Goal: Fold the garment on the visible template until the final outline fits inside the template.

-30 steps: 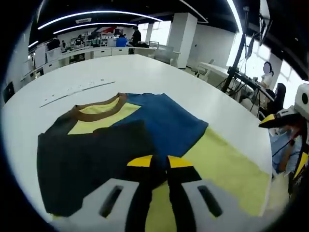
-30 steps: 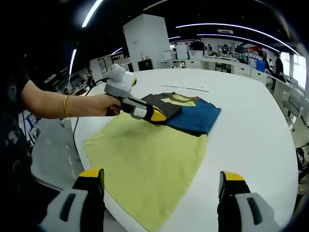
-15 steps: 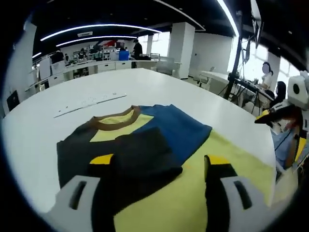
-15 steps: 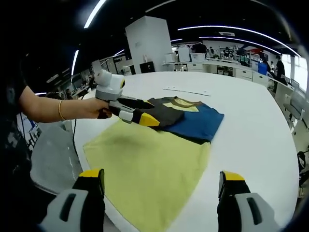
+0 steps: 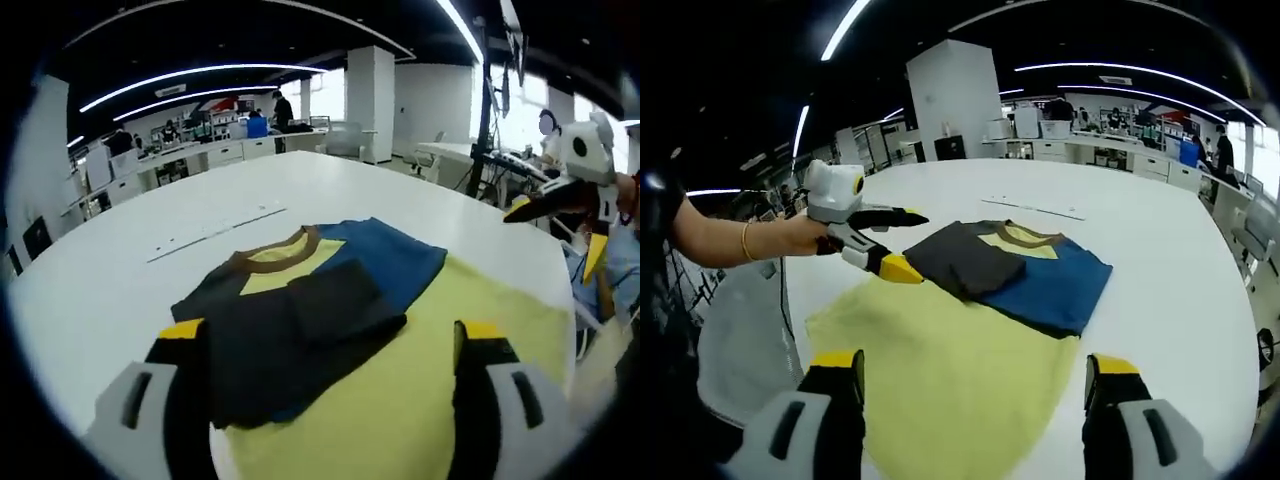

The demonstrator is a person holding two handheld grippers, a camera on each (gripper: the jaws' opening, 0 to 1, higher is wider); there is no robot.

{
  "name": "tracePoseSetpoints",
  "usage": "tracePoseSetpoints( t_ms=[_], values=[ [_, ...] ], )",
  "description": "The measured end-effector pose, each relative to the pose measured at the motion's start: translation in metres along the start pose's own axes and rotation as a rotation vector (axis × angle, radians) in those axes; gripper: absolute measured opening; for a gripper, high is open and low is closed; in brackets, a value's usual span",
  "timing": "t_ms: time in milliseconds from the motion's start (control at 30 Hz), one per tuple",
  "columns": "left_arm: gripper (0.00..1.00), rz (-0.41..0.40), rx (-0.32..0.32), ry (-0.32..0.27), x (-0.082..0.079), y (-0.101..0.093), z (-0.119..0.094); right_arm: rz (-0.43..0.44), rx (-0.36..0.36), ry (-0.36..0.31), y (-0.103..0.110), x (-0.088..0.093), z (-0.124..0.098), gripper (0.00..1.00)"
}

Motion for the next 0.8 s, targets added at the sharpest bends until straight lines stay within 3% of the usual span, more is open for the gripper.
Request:
tracePoseSetpoints(
  t_ms=[367, 567, 800],
  values=[
    [0.99, 0.048, -0.005, 0.004, 0.008, 0.003, -0.036, -0.114, -0.006, 0.053, 0.004, -0.019, 0.037, 0.85],
    [0.99, 0.064, -0.005, -0.011, 0.007, -0.001, -0.054, -0.127, -0.033, 0.062, 0.009, -0.026, 0.057, 0.80],
    [0.99, 0.053, -0.009, -0.019, 0.007, -0.004, -0.072, -0.119, -0.106, 0.030, 0.017, -0.038, 0.077, 0.61]
  ],
)
Point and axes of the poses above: the point that each gripper's makers call its tool centre point, and the gripper's own axes: z roughly forward along the fingers, y roughly to its left, x roughly out of its underside, the point moved 7 cm from there along -z, roughly backward along the fingers, and after that the axes turned 4 degrees about x, right-handed, at the moved point
